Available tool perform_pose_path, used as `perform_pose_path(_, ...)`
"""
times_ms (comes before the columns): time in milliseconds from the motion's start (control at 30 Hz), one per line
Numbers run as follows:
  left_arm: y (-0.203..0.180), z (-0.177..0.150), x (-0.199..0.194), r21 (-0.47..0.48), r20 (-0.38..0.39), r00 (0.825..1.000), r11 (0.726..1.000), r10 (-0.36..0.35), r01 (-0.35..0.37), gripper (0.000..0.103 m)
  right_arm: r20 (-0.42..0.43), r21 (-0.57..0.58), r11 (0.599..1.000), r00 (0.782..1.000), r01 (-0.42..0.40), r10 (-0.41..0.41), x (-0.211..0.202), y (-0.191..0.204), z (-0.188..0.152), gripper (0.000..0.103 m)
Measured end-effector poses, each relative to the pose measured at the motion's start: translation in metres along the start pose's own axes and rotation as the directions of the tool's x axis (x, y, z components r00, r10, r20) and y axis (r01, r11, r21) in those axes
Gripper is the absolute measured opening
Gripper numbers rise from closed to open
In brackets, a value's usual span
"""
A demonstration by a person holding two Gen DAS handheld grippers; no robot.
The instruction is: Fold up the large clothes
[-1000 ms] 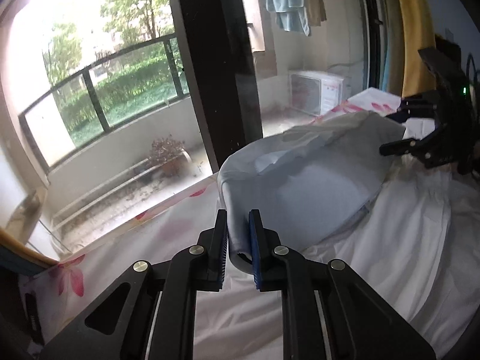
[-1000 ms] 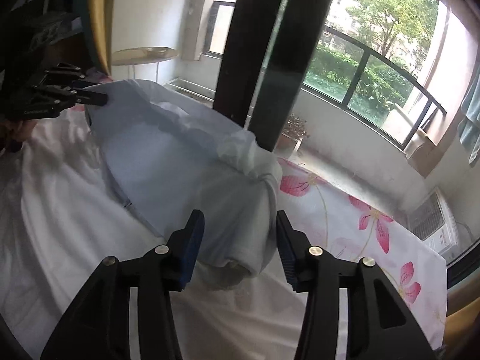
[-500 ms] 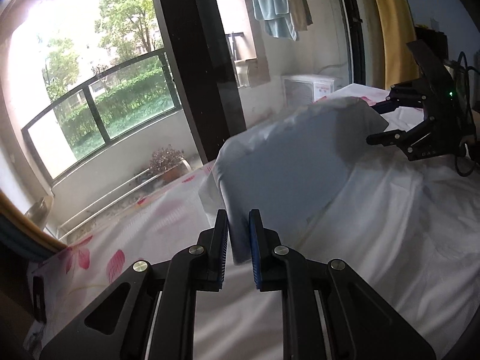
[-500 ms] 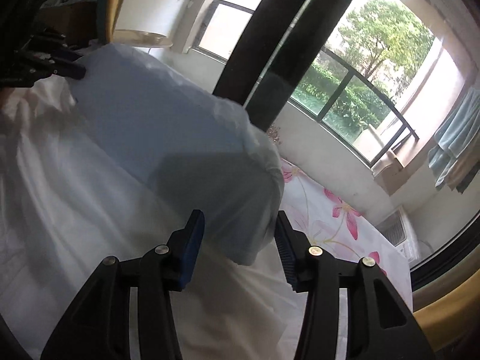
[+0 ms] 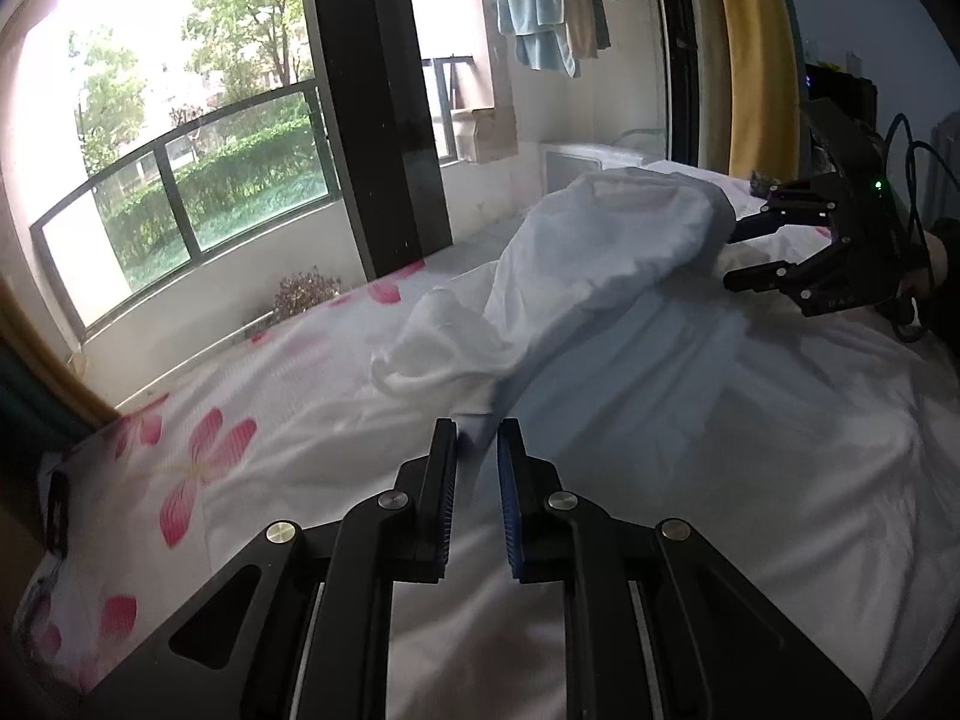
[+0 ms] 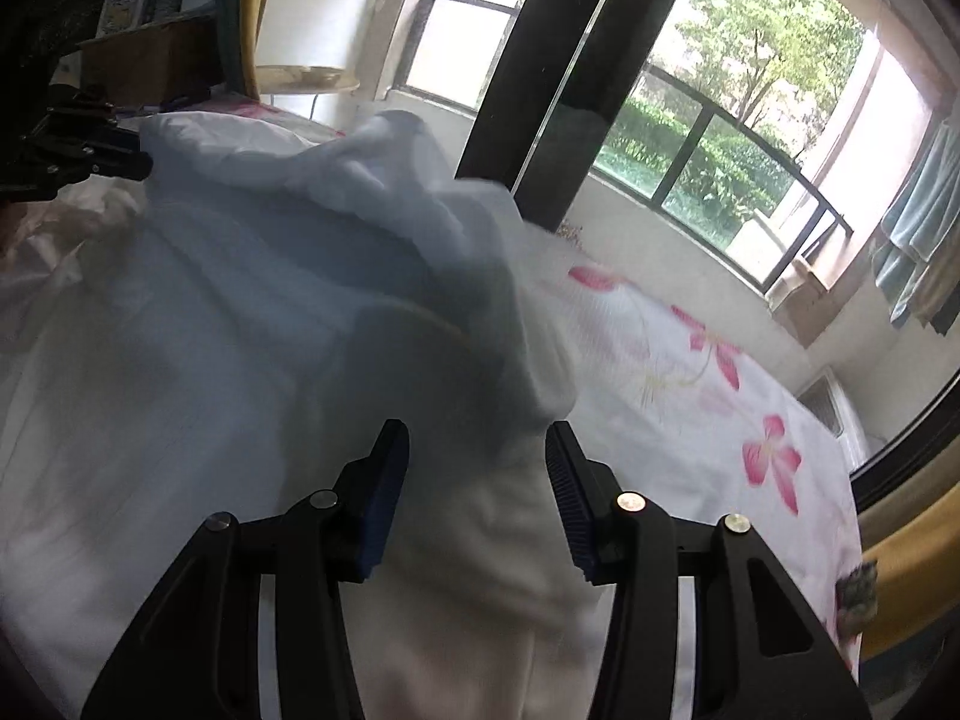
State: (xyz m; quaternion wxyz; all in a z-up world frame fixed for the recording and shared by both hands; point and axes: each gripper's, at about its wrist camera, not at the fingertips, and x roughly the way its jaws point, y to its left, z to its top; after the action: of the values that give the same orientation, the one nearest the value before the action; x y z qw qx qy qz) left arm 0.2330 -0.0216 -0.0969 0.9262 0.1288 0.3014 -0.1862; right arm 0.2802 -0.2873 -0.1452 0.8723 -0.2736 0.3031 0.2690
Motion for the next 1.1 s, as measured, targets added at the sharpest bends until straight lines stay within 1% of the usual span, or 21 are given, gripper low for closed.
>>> perform_pose_path(100, 0.0, -0.007, -0.012, -0.025, 0.0, 1.0, 1.0, 0.005, -0.005, 0.015, -0.028, 0.007, 1.0, 0.999, -0.014, 0.015, -0.01, 0.002, -0.014, 0.047)
perform_pose_path(200, 0.001, -0.014, -0.027, -0.049, -0.003, 1.0, 0.999, -0.004, 0.004, 0.015, -0.05, 0.031, 0.999, 0.999, -0.019, 0.021, -0.023, 0.0, -0.025, 0.047)
perform_pose_path(267, 0.002, -0.017, -0.036, -0.063, -0.001, 1.0, 0.998, 0.001, -0.001, 0.015, -0.025, 0.072, 0.996, 0.999, -0.046, 0.048, -0.036, -0.004, -0.023, 0.047)
perform_pose_path(367, 0.007, -0.015, -0.047, -0.104, 0.023, 1.0, 0.994, -0.01, 0.013, 0.015, 0.064, 0.145, 0.985, 0.994, -0.096, 0.087, -0.05, -0.015, -0.003, 0.047)
perform_pose_path(467, 0.011, -0.006, -0.054, -0.156, 0.069, 0.997, 0.987, -0.018, 0.028, 0.016, 0.151, 0.179, 0.968, 0.977, -0.175, 0.149, -0.049, -0.016, 0.027, 0.048)
perform_pose_path(500, 0.011, -0.003, -0.054, -0.173, 0.08, 0.997, 0.984, -0.021, 0.035, 0.018, 0.17, 0.181, 0.964, 0.971, -0.196, 0.165, -0.045, -0.013, 0.039, 0.048)
perform_pose_path(533, 0.012, 0.001, -0.053, -0.192, 0.093, 0.995, 0.98, -0.026, 0.043, 0.024, 0.182, 0.175, 0.96, 0.966, -0.218, 0.186, -0.04, -0.008, 0.05, 0.048)
perform_pose_path(567, 0.013, 0.005, -0.052, -0.213, 0.104, 0.994, 0.976, -0.028, 0.05, 0.027, 0.186, 0.151, 0.959, 0.959, -0.241, 0.212, -0.03, -0.001, 0.063, 0.048)
perform_pose_path(600, 0.013, 0.009, -0.049, -0.24, 0.108, 0.994, 0.97, -0.023, 0.049, 0.029, 0.187, 0.139, 0.961, 0.959, -0.24, 0.212, -0.024, 0.005, 0.069, 0.048)
perform_pose_path(633, 0.014, 0.011, -0.046, -0.262, 0.104, 0.994, 0.964, -0.022, 0.048, 0.03, 0.181, 0.132, 0.964, 0.962, -0.232, 0.207, -0.015, 0.01, 0.075, 0.048)
perform_pose_path(667, 0.014, 0.013, -0.043, -0.277, 0.099, 0.995, 0.96, -0.025, 0.052, 0.03, 0.16, 0.132, 0.965, 0.966, -0.226, 0.204, -0.006, 0.016, 0.079, 0.047)
perform_pose_path(700, 0.014, 0.013, -0.04, -0.29, 0.093, 0.995, 0.955, -0.029, 0.055, 0.03, 0.134, 0.132, 0.966, 0.969, -0.223, 0.206, 0.003, 0.02, 0.08, 0.043)
perform_pose_path(733, 0.013, 0.014, -0.037, -0.304, 0.087, 0.996, 0.951, -0.03, 0.055, 0.03, 0.112, 0.127, 0.967, 0.972, -0.22, 0.207, 0.008, 0.023, 0.08, 0.012)
perform_pose_path(767, 0.014, 0.013, -0.035, -0.312, 0.085, 0.996, 0.948, -0.035, 0.06, 0.03, 0.084, 0.119, 0.969, 0.975, -0.216, 0.207, 0.01, 0.027, 0.077, 0.002)
perform_pose_path(800, 0.013, 0.011, -0.034, -0.321, 0.083, 0.996, 0.945, -0.044, 0.068, 0.03, 0.073, 0.119, 0.969, 0.975, -0.216, 0.208, 0.009, 0.03, 0.073, 0.002)
perform_pose_path(900, 0.013, 0.005, -0.028, -0.355, 0.067, 0.995, 0.93, -0.074, 0.093, 0.03, 0.067, 0.122, 0.958, 0.965, -0.259, 0.252, -0.005, 0.033, 0.055, 0.002)
perform_pose_path(1033, 0.011, -0.005, -0.017, -0.365, 0.017, 0.996, 0.927, -0.082, 0.082, 0.03, 0.048, 0.125, 0.955, 0.963, -0.269, 0.265, -0.023, 0.045, 0.03, 0.003)
perform_pose_path(1100, 0.009, -0.008, -0.012, -0.368, -0.011, 0.997, 0.928, -0.075, 0.066, 0.03, 0.022, 0.135, 0.95, 0.96, -0.28, 0.28, -0.027, 0.05, 0.021, 0.003)
